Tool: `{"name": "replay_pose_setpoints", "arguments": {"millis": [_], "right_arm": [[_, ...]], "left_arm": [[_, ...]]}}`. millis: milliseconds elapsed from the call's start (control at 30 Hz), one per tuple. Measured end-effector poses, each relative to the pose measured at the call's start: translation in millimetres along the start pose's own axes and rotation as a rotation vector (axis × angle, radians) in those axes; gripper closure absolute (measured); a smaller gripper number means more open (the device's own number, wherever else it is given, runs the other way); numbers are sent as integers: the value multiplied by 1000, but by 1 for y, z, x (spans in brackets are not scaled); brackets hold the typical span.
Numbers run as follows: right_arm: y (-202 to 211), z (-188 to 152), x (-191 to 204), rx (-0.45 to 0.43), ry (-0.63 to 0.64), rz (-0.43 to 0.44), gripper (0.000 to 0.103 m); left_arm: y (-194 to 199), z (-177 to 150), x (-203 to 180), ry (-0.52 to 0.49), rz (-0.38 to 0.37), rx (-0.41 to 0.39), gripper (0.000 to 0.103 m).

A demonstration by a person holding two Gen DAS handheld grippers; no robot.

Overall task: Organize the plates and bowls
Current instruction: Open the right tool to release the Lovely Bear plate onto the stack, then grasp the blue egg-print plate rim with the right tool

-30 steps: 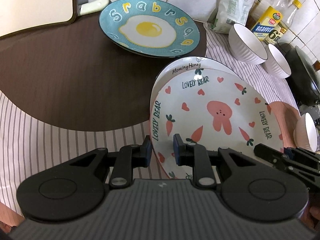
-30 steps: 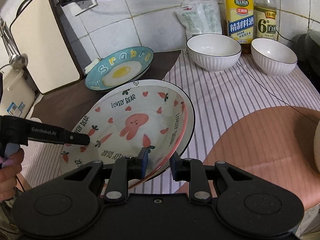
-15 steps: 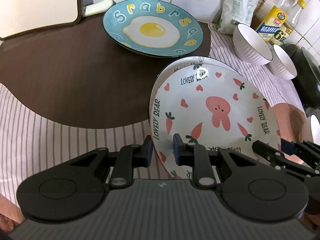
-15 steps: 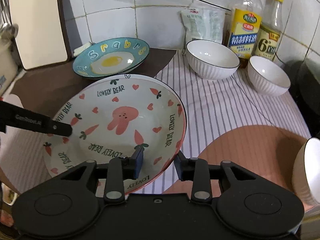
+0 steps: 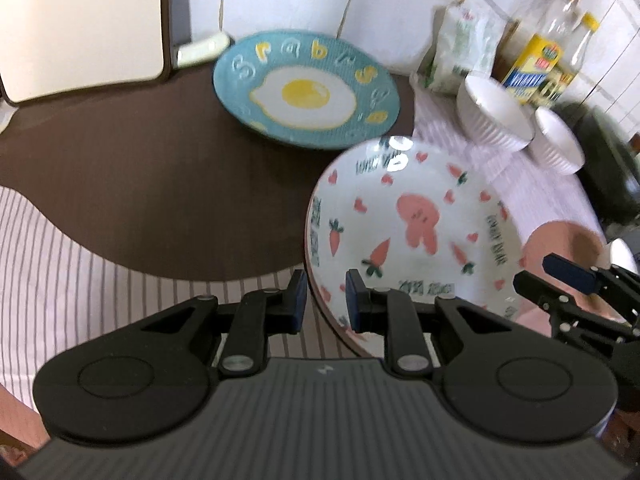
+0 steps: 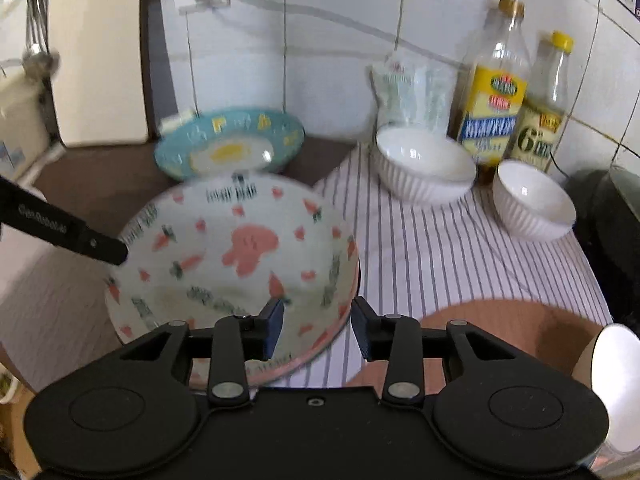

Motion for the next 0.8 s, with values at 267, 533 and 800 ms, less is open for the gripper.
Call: {"name": "replay_pose_setpoints", "arguments": {"millis": [267, 533, 800], "right_arm": [[41, 49, 9, -128, 15, 211, 53], [24, 91, 27, -201, 49, 260, 36], [-47, 134, 24, -162, 28, 229, 21]], "left_arm": [[60, 20, 12, -4, -31, -149, 82], [91, 51, 39, -5, -12, -274, 60], [66, 92, 63, 16, 24, -337, 33]]}}
Point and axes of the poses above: each gripper's, at about its wrist camera, not at the fingertips, and y roughly against the way its jaws point, x to its left, z to its top, the point moved 6 cm from there along -y, roughly the way its jaws point, and after that the axes turned 11 degrees about x, right-handed, at the moved point
